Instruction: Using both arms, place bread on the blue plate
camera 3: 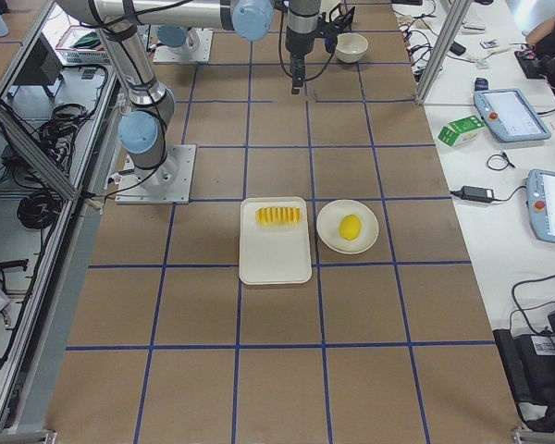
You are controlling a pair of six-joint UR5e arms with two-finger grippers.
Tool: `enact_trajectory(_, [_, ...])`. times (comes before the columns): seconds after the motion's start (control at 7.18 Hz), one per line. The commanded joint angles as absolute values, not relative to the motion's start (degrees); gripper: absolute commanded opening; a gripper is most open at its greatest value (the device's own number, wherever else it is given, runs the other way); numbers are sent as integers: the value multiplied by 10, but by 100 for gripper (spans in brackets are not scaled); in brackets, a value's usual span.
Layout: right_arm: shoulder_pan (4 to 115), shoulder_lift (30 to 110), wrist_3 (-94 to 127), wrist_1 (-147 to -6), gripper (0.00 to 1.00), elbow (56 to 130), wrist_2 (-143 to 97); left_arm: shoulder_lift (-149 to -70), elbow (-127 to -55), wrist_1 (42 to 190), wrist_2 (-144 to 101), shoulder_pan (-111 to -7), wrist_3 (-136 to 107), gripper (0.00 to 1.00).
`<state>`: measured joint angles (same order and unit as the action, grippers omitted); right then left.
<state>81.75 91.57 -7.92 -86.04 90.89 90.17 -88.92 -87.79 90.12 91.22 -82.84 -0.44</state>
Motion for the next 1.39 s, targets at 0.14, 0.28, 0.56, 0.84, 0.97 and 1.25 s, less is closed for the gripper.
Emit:
enact_trajectory(0.14, [740,909,-84,-864,100,933,959,-883,-933,895,915,-606,-60,100])
enact_trajectory(0.28, [690,903,-93,-877,100,980,956,-902,-953,864,914,-499,-44,100])
enact_trajectory(0.56, [635,896,-198,-1025,100,1063,984,-958,-1008,727,918,-432,28,100])
enact_trajectory(0.84, [602,883,-277,-1065,100,1084,982,-1029,-1014,628,946,-403,28,100])
enact_trajectory(0.97, [599,852,-277,-1067,100,1084,983,-1063,-1015,592,945,-403,30,100])
enact_trajectory(1.25, [554,797,-286,-1136,100,1086,974,-1094,-1007,578,944,-402,30,100])
